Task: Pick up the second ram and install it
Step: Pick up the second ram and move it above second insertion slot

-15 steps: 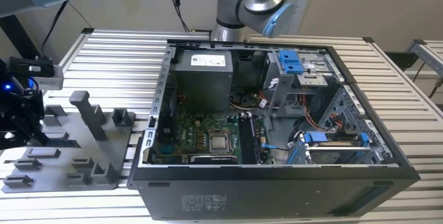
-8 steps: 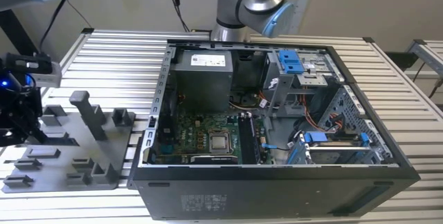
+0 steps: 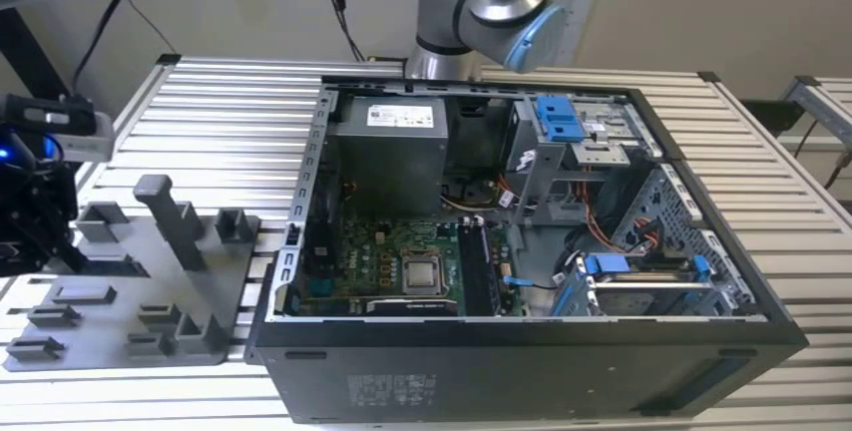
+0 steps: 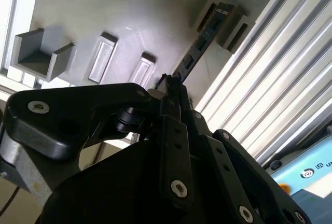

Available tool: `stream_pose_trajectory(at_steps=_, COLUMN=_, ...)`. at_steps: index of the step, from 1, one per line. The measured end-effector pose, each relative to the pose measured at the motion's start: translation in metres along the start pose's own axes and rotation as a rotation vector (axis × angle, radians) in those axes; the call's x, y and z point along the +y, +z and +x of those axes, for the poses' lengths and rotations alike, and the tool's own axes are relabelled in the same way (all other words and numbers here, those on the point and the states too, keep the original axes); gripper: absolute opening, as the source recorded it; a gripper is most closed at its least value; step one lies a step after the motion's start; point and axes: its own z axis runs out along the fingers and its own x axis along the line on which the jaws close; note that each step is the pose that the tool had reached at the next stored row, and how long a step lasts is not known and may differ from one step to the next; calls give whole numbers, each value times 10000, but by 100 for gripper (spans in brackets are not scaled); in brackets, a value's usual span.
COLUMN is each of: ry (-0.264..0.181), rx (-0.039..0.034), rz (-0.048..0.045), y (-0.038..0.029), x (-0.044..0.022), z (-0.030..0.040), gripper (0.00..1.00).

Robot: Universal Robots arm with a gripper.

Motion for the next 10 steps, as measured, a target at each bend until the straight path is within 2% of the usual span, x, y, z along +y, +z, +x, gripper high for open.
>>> stream_pose_trajectory(at_steps=10, ry=15, rx=1, rz=1, y=-70, x=1, z=-3, gripper=14)
